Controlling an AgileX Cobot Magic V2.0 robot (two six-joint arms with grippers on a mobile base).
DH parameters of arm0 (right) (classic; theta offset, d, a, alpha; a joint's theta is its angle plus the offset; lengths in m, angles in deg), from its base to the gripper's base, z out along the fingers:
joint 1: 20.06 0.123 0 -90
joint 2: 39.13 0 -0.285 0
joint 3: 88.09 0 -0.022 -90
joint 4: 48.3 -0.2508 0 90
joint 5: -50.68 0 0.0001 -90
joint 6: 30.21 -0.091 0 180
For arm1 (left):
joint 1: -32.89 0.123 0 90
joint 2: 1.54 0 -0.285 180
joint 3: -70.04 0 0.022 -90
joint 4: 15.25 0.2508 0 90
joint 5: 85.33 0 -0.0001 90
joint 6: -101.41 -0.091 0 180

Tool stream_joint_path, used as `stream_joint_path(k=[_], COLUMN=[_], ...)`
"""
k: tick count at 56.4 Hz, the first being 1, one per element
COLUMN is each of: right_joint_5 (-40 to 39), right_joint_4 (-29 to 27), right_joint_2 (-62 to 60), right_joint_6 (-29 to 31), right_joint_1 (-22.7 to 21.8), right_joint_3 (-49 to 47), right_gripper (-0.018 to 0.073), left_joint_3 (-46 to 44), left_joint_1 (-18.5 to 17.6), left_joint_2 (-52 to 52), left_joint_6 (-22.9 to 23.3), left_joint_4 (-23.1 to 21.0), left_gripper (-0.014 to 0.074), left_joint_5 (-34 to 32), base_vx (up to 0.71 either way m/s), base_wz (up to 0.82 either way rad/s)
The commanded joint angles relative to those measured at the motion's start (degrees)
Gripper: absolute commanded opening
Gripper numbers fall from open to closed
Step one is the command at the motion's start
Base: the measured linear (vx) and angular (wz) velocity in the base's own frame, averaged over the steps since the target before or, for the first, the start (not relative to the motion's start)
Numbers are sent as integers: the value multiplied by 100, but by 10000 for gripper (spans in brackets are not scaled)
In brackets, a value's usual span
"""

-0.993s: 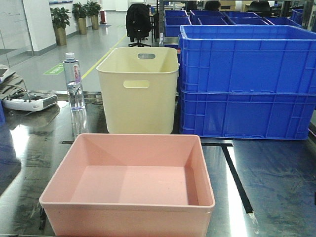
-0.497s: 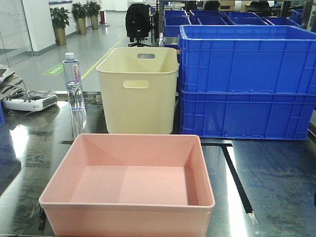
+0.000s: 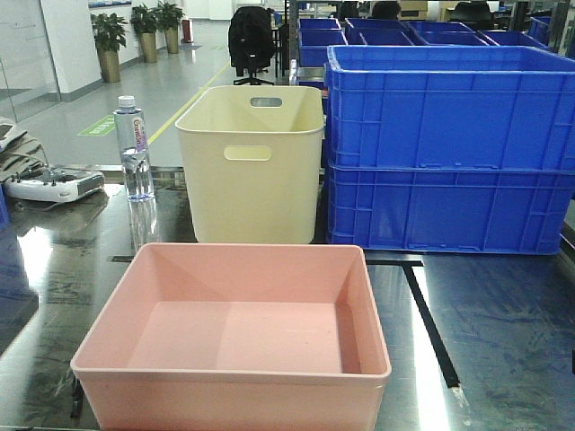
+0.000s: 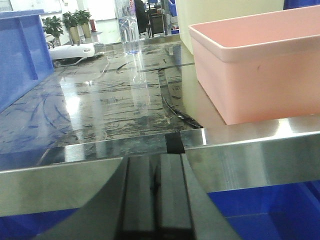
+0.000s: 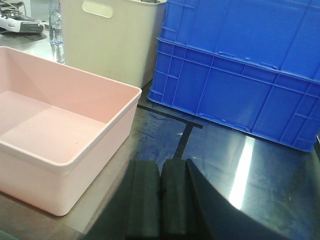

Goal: Grab pink bin and stack on right shelf

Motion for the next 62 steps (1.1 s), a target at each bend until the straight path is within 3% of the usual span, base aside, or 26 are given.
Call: stream_joint_path(k=[1,5,9,16,25,32,43,55,62], right_joint_5=[-279,-280,-244,-367,-1121,-1735,-2697,-2632,-2640], right_joint_4=[223,175,-268,-1440,-3008,-3783,-4472,-4483,-4801], right_joint_2=[3,3,20,20,-78,-253,-864,-2107,-2679], right_joint_6=[12,12,173,1230,2749,3236,3454,3679,3981], right_joint_1=[-21,-21,-21,-34,-39,-116,-1091,-2497,-2999], right_joint_3=[-181,-181,-170,101,862,1409,2327,2871,3211], right_gripper=[-11,-11,-11,-11,-11,-11,-11,-11,-11], left_joint_3=[84,84,84,84,84,84,84,84,84], left_joint_1=[6,6,6,6,6,6,6,6,6], left_joint_2=[87,87,87,87,87,87,87,87,87], left_joint_6=[52,52,52,52,52,52,52,52,52], left_joint_4=[0,0,0,0,0,0,0,0,0], left_gripper=[-8,-8,-8,-8,-8,-8,-8,-8,-8], left_joint_5=[-517,-517,-517,-517,-517,-517,-517,-517,-517], base_vx=[0,0,0,0,0,0,0,0,0], base_wz=[0,0,0,0,0,0,0,0,0])
